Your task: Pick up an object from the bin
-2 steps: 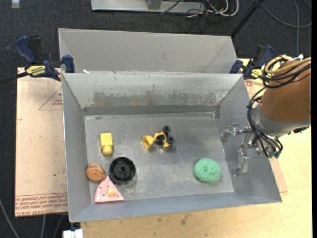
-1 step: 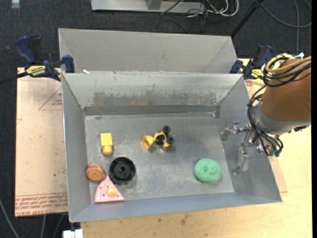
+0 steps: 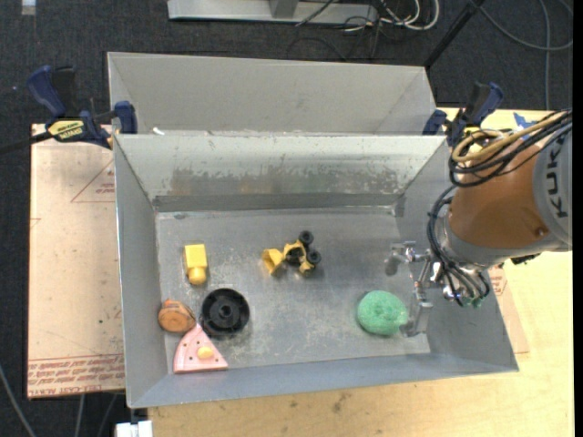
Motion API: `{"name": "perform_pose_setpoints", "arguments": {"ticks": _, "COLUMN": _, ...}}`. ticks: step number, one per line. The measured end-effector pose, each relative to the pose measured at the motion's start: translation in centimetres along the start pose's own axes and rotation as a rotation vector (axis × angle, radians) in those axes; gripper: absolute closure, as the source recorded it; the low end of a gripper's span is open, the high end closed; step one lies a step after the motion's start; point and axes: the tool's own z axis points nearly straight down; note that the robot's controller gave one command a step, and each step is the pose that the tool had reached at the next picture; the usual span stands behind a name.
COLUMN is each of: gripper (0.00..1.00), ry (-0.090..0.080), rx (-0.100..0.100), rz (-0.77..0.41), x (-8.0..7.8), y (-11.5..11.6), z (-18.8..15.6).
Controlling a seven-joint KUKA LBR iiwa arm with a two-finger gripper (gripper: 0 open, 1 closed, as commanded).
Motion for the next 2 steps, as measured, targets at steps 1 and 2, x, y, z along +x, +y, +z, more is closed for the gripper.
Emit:
{"name": "perform_pose_setpoints", "arguments": {"ticks": 1, "gripper": 0.00, "ry": 0.010, "rx": -0.003, "rz": -0.054, "x": 0.8, "y": 0.4, "z": 3.3}}
{"name": "perform_pose_setpoints", "arguments": {"ticks": 2, "gripper": 1.00, "ry": 0.007, "rx": -0.003, "rz": -0.340, "x": 2.0, "y": 1.9, "z": 4.5}}
